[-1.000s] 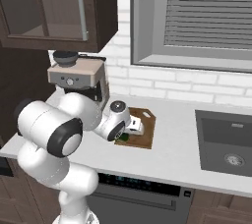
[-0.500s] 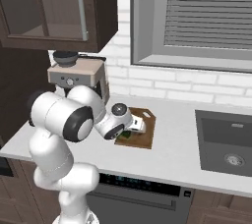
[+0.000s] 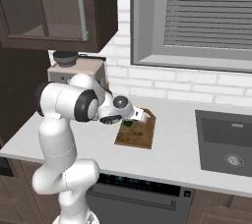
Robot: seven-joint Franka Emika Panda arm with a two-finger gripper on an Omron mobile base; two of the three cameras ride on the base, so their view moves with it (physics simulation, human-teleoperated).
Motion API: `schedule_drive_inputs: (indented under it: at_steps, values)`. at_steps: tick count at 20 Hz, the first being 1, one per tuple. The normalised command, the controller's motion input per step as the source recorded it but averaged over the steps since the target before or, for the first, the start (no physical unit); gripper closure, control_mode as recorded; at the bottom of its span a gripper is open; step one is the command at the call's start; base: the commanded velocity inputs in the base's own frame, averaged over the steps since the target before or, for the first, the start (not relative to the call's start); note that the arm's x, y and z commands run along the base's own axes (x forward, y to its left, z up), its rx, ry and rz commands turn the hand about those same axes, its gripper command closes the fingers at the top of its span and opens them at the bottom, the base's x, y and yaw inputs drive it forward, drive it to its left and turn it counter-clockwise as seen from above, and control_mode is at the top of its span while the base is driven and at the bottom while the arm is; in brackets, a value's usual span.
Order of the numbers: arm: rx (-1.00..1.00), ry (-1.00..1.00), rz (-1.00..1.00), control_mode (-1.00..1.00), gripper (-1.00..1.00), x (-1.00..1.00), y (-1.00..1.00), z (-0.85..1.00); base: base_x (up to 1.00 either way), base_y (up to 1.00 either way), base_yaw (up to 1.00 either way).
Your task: Pick up the sponge from the counter and clean the cutting board by briefly scrubbing or pressing down on the cutting board. Once finished, release the sponge.
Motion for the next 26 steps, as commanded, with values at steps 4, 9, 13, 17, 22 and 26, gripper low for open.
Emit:
schedule_drive_inputs:
  at_steps: [4, 9, 13, 17, 22, 26]
  values:
    - [0.00, -0.21, -0.03, -1.00, 1.00, 0.24, -0.17, -0.62, 0.00, 0.00, 0.00]
    - [0.01, -0.21, 0.00, -1.00, 1.00, 0.08, -0.33, -0.29, 0.00, 0.00, 0.00]
    - [0.00, -0.13, 0.00, -1.00, 1.00, 0.16, -0.05, 0.00, 0.00, 0.00, 0.00]
    - [0.00, -0.05, 0.00, -1.00, 1.00, 0.33, -0.18, 0.02, 0.00, 0.00, 0.00]
    - [0.00, 0.00, 0.00, -1.00, 1.00, 0.43, -0.22, 0.00, 0.00, 0.00, 0.00]
    - [0.01, 0.00, 0.00, -1.00, 1.00, 0.53, -0.22, 0.00, 0.00, 0.00, 0.00]
